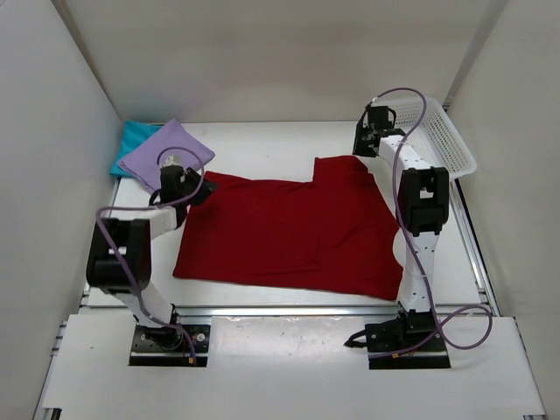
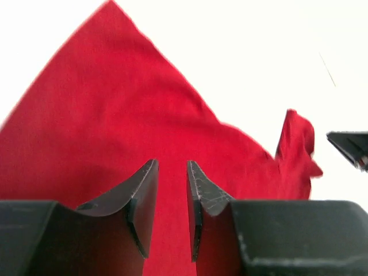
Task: Fold and stack the t-shirts
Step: Grap the side of the flattened tshirt furthest away from the robot with both arms
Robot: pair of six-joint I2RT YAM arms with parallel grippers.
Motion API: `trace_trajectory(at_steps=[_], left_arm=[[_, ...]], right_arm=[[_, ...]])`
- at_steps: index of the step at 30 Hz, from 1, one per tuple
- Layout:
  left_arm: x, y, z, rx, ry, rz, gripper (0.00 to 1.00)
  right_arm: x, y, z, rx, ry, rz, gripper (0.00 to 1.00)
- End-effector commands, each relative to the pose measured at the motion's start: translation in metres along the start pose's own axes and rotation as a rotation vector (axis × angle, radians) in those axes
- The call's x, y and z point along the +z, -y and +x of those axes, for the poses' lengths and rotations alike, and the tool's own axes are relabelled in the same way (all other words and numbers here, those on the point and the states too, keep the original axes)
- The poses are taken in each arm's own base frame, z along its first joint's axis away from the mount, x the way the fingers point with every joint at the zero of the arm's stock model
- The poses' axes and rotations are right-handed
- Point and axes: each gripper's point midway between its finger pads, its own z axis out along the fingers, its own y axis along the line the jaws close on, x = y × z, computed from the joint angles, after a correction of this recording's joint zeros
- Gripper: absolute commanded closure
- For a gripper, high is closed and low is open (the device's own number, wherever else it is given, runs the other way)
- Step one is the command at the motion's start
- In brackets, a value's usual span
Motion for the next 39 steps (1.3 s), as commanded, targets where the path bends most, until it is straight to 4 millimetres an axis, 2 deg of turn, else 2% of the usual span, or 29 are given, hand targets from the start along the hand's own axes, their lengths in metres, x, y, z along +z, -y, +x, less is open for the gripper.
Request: trace_trajectory(at_steps=[1, 3, 4, 5, 7, 8, 9, 10, 11, 12, 14, 15, 17, 19, 21, 22, 23, 24, 25, 27, 28, 29, 30, 32, 33, 34, 36, 37, 39], left_arm=[[0.019, 0.000, -0.031, 0.029, 0.028, -0.049, 0.63], [0.033, 0.001, -0.049, 0.037, 0.042, -0.062, 0.63], [0.038, -0.008, -0.056, 0.033, 0.042, -0.086, 0.63], [0.040, -0.009, -0.061, 0.040, 0.049, -0.089, 0.63], [0.046, -0.008, -0.064, 0.050, 0.037, -0.099, 0.64], [0.045, -0.023, -0.076, 0.038, 0.054, -0.133, 0.63], [0.047, -0.025, -0.080, 0.036, 0.057, -0.135, 0.62], [0.050, -0.028, -0.079, 0.041, 0.046, -0.146, 0.63], [0.051, -0.028, -0.081, 0.043, 0.045, -0.150, 0.62], [0.053, -0.034, -0.083, 0.047, 0.042, -0.161, 0.63], [0.055, -0.032, -0.085, 0.059, 0.037, -0.167, 0.63], [0.055, -0.035, -0.089, 0.055, 0.041, -0.170, 0.63], [0.053, -0.036, -0.088, 0.041, 0.038, -0.164, 0.63], [0.053, -0.037, -0.088, 0.040, 0.035, -0.163, 0.63], [0.054, -0.032, -0.088, 0.050, 0.034, -0.151, 0.62], [0.055, -0.030, -0.088, 0.048, 0.036, -0.147, 0.62], [0.055, -0.027, -0.087, 0.059, 0.030, -0.134, 0.62], [0.056, -0.028, -0.083, 0.049, 0.024, -0.136, 0.63], [0.056, -0.028, -0.088, 0.043, 0.035, -0.141, 0.63], [0.056, -0.025, -0.089, 0.043, 0.038, -0.131, 0.63], [0.054, -0.024, -0.090, 0.044, 0.038, -0.128, 0.63], [0.055, -0.027, -0.090, 0.036, 0.038, -0.134, 0.63], [0.055, -0.026, -0.093, 0.037, 0.044, -0.134, 0.63], [0.051, -0.023, -0.098, 0.034, 0.053, -0.126, 0.63], [0.051, -0.028, -0.097, 0.030, 0.054, -0.136, 0.64], [0.051, -0.022, -0.100, 0.034, 0.061, -0.123, 0.64], [0.048, -0.021, -0.104, 0.035, 0.071, -0.121, 0.64], [0.047, -0.021, -0.105, 0.031, 0.075, -0.121, 0.63], [0.046, -0.017, -0.106, 0.026, 0.077, -0.108, 0.64]], right_arm=[[0.002, 0.008, -0.028, 0.032, 0.056, -0.023, 0.73], [0.009, 0.005, -0.030, 0.027, 0.064, -0.046, 0.71], [0.018, 0.005, -0.018, 0.026, 0.026, -0.046, 0.69], [0.017, 0.002, -0.028, 0.021, 0.044, -0.047, 0.67], [0.031, -0.002, -0.020, 0.027, -0.004, -0.051, 0.67], [0.028, -0.006, -0.026, 0.026, -0.010, -0.058, 0.66], [0.033, -0.004, -0.021, 0.030, -0.034, -0.056, 0.65], [0.038, -0.002, -0.014, 0.021, -0.057, -0.038, 0.65], [0.038, -0.012, -0.019, 0.009, -0.048, -0.050, 0.64], [0.040, -0.012, -0.018, 0.005, -0.058, -0.048, 0.63], [0.043, -0.009, -0.015, 0.010, -0.081, -0.040, 0.63], [0.041, -0.015, -0.016, 0.007, -0.078, -0.040, 0.63], [0.037, -0.007, -0.014, 0.011, -0.087, -0.009, 0.63], [0.030, -0.006, -0.021, 0.001, -0.073, 0.015, 0.61], [0.027, 0.005, -0.021, 0.004, -0.073, 0.067, 0.56], [0.024, 0.003, -0.025, -0.012, -0.060, 0.075, 0.55], [0.023, -0.001, -0.026, -0.014, -0.056, 0.075, 0.56], [0.023, 0.005, -0.024, -0.014, -0.065, 0.077, 0.62], [0.026, 0.006, -0.022, 0.004, -0.071, 0.073, 0.68], [0.025, 0.001, -0.017, 0.003, -0.090, 0.055, 0.85], [0.025, -0.003, -0.019, 0.002, -0.082, 0.041, 0.95], [0.025, -0.004, -0.021, 0.001, -0.078, 0.041, 0.99], [0.023, -0.008, -0.024, -0.009, -0.067, 0.042, 1.00], [0.018, -0.011, -0.042, -0.023, -0.007, 0.062, 1.00], [0.011, -0.012, -0.056, -0.042, 0.039, 0.082, 1.00], [0.006, -0.016, -0.061, -0.060, 0.059, 0.091, 1.00], [-0.014, -0.019, -0.088, -0.092, 0.146, 0.143, 1.00], [-0.021, -0.024, -0.092, -0.125, 0.163, 0.150, 0.99], [-0.026, -0.030, -0.096, -0.167, 0.189, 0.188, 0.72]])
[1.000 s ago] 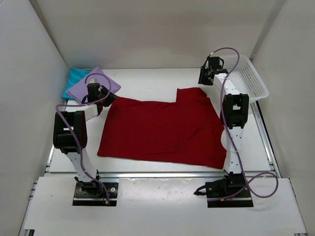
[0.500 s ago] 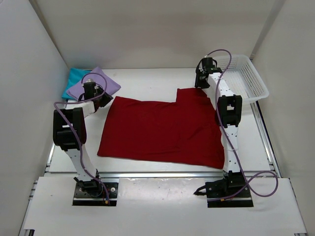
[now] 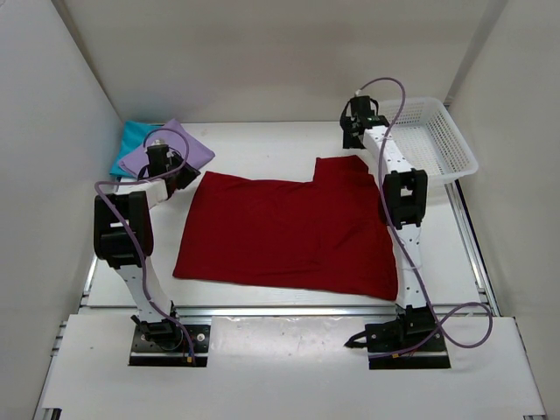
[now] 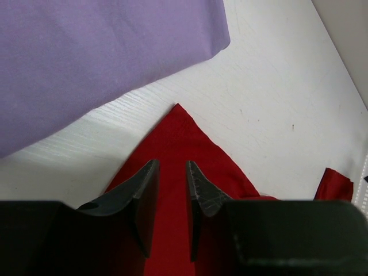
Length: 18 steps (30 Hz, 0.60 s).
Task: Fold and stack the t-shirts
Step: Grap the side of the flattened tshirt furthest away from the robot with both arms
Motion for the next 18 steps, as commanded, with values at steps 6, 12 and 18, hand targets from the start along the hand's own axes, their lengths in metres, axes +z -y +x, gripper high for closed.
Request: trace_trajectory(at_steps=[6, 12, 18], left_arm=[[-0.021, 0.025, -0.036, -0.003, 0.092, 0.060, 0.64], [-0.012, 0.025, -0.022, 0.043, 0.066, 0.036, 0.64], [0.004, 0.021, -0.015, 0.135, 0.023, -0.042, 0.63]], right_arm=[[-0.064, -0.003, -0.059, -0.049, 0.164, 0.067, 0.52], [-0.054, 0.031, -0.028, -0.004, 0.050, 0.028, 0.64], [-0.038, 0.021, -0.021, 0.022, 0.038, -0.079, 0.50]])
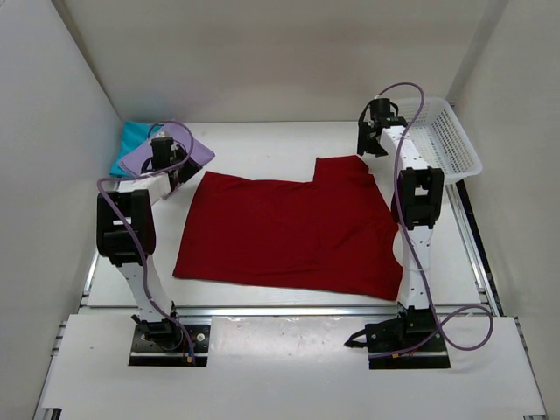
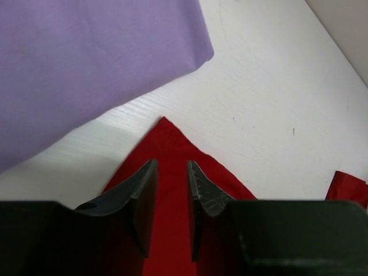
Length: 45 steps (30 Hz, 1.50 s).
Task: Fold and stack the t-shirts
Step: Grap the side of the flattened tshirt furthest away from the robot with both arms
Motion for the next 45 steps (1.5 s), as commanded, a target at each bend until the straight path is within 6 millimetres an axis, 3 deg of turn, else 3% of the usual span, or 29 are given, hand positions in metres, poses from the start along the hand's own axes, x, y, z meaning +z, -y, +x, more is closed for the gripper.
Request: trace_trajectory(at_steps=[1, 3, 4, 7, 8, 13, 18, 20, 21, 22, 25, 26, 28, 30, 32, 33, 36, 39, 41, 45], left_arm=[[0.003, 0.012, -0.014, 0.108, 0.015, -0.032, 0.62], [0.008, 0.007, -0.018, 0.147, 0.008, -0.072, 0.59], [0.014, 0.020, -0.013, 0.190, 0.000, -0.063, 0.59], [0.025, 0.025, -0.006, 0.263, -0.042, -0.087, 0.57], [0.031, 0.029, 0.000, 0.278, -0.068, -0.090, 0.58], [0.042, 0.021, 0.016, 0.327, -0.146, -0.125, 0.56], [0.041, 0.014, 0.014, 0.317, -0.163, -0.135, 0.53], [0.043, 0.007, 0.017, 0.325, -0.179, -0.144, 0.52], [0.044, 0.006, 0.017, 0.308, -0.185, -0.136, 0.52], [0.043, 0.002, 0.019, 0.288, -0.186, -0.136, 0.53], [0.037, 0.011, 0.011, 0.249, -0.154, -0.085, 0.54], [0.037, 0.006, 0.013, 0.237, -0.159, -0.096, 0.56], [0.030, 0.013, -0.003, 0.225, -0.116, -0.074, 0.58], [0.028, 0.013, -0.003, 0.206, -0.117, -0.066, 0.59], [0.027, 0.019, -0.008, 0.201, -0.100, -0.042, 0.58], [0.026, 0.020, -0.004, 0.190, -0.113, -0.039, 0.59], [0.028, 0.018, -0.006, 0.187, -0.105, -0.046, 0.59], [0.027, 0.022, -0.005, 0.181, -0.104, -0.031, 0.59], [0.027, 0.022, -0.007, 0.179, -0.097, -0.030, 0.59], [0.030, 0.023, -0.004, 0.179, -0.103, -0.031, 0.59]], right_arm=[[-0.011, -0.016, -0.027, 0.034, 0.068, -0.091, 0.51], [-0.005, -0.015, -0.019, 0.051, 0.036, -0.102, 0.51], [-0.001, -0.017, -0.017, 0.051, 0.031, -0.108, 0.51], [0.007, -0.012, -0.010, 0.065, 0.014, -0.098, 0.51], [0.007, -0.021, -0.007, 0.066, 0.001, -0.150, 0.52], [0.013, -0.025, 0.001, 0.079, -0.039, -0.179, 0.50], [0.019, -0.028, 0.003, 0.087, -0.044, -0.186, 0.50], [0.016, -0.036, -0.001, 0.079, -0.030, -0.198, 0.70], [0.012, -0.042, -0.009, 0.068, -0.004, -0.202, 0.85], [0.007, -0.046, -0.016, 0.050, 0.020, -0.207, 0.91], [-0.012, -0.064, -0.042, -0.029, 0.124, -0.183, 0.94], [-0.023, -0.065, -0.054, -0.053, 0.170, -0.138, 0.95], [-0.040, -0.066, -0.067, -0.089, 0.223, -0.054, 0.95], [-0.043, -0.058, -0.065, -0.116, 0.217, 0.015, 0.79], [-0.040, -0.050, -0.053, -0.128, 0.179, 0.076, 0.51], [-0.041, -0.051, -0.051, -0.133, 0.177, 0.084, 0.49], [-0.038, -0.047, -0.043, -0.104, 0.145, 0.074, 0.50], [-0.040, -0.031, -0.051, -0.049, 0.150, 0.038, 0.54], [-0.044, -0.025, -0.058, -0.010, 0.157, -0.007, 0.68], [-0.030, -0.015, -0.057, 0.017, 0.147, -0.041, 0.73]])
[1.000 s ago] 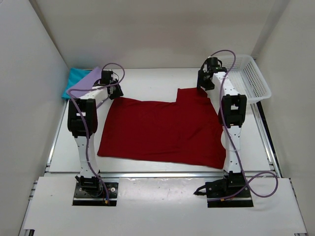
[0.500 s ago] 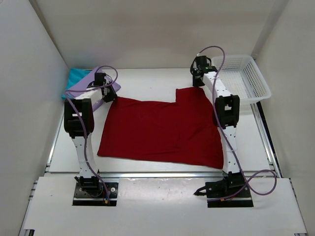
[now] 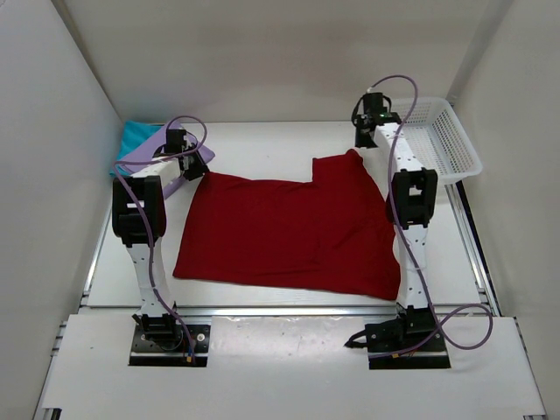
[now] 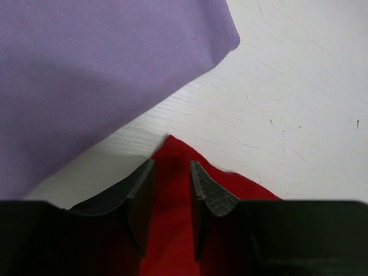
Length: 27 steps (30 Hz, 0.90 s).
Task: Fold and stack the t-shirts
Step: Grap the side of the flattened tshirt furthest away from the robot with both arms
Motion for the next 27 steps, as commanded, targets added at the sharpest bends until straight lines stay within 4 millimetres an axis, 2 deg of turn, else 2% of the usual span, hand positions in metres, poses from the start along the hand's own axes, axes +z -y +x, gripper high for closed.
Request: trace_trajectory(at_steps=[1, 2, 4, 5, 7, 10, 12, 16, 17, 19, 20, 21, 23, 24, 25, 27], left_arm=[[-0.024, 0.025, -0.024, 0.000, 0.066, 0.075, 0.59], [-0.024, 0.023, -0.023, 0.008, 0.066, 0.067, 0.59], [-0.025, 0.026, -0.023, 0.021, 0.074, 0.070, 0.60], [-0.025, 0.026, -0.020, 0.012, 0.064, 0.066, 0.60], [-0.027, 0.028, -0.026, 0.009, 0.082, 0.075, 0.59], [-0.029, 0.029, -0.025, 0.003, 0.079, 0.082, 0.59], [-0.029, 0.029, -0.025, 0.000, 0.084, 0.084, 0.59], [-0.033, 0.032, -0.027, 0.000, 0.095, 0.098, 0.59], [-0.035, 0.028, -0.028, -0.006, 0.097, 0.093, 0.60], [-0.035, 0.034, -0.029, 0.002, 0.100, 0.108, 0.59], [-0.035, 0.033, -0.026, -0.003, 0.094, 0.107, 0.59], [-0.034, 0.034, -0.026, -0.005, 0.088, 0.107, 0.59], [-0.036, 0.035, -0.027, -0.004, 0.096, 0.111, 0.59], [-0.036, 0.037, -0.028, -0.005, 0.096, 0.120, 0.59], [-0.037, 0.037, -0.028, -0.003, 0.097, 0.115, 0.60], [-0.036, 0.037, -0.026, -0.009, 0.091, 0.123, 0.59]], right_arm=[[-0.020, 0.012, -0.034, 0.065, 0.084, -0.031, 0.73], [-0.014, 0.018, -0.029, 0.084, 0.068, -0.040, 0.78], [-0.005, 0.020, -0.021, 0.130, 0.039, -0.072, 0.78], [0.000, 0.017, -0.015, 0.144, 0.022, -0.093, 0.76], [0.007, 0.010, -0.005, 0.149, -0.008, -0.127, 0.63], [0.016, -0.001, 0.014, 0.144, -0.065, -0.150, 0.54], [0.018, -0.012, 0.019, 0.136, -0.080, -0.185, 0.50], [0.027, -0.020, 0.030, 0.163, -0.106, -0.202, 0.50], [0.029, -0.019, 0.028, 0.172, -0.102, -0.204, 0.51], [0.027, -0.021, 0.023, 0.197, -0.093, -0.229, 0.52], [0.029, -0.028, 0.029, 0.207, -0.113, -0.262, 0.61], [0.025, -0.032, 0.022, 0.203, -0.098, -0.279, 0.74], [0.018, -0.036, 0.014, 0.157, -0.067, -0.234, 0.85], [0.013, -0.043, 0.011, 0.115, -0.049, -0.219, 0.87], [0.007, -0.043, 0.002, 0.081, -0.018, -0.180, 0.87], [-0.005, -0.053, -0.006, 0.025, 0.018, -0.144, 0.84]])
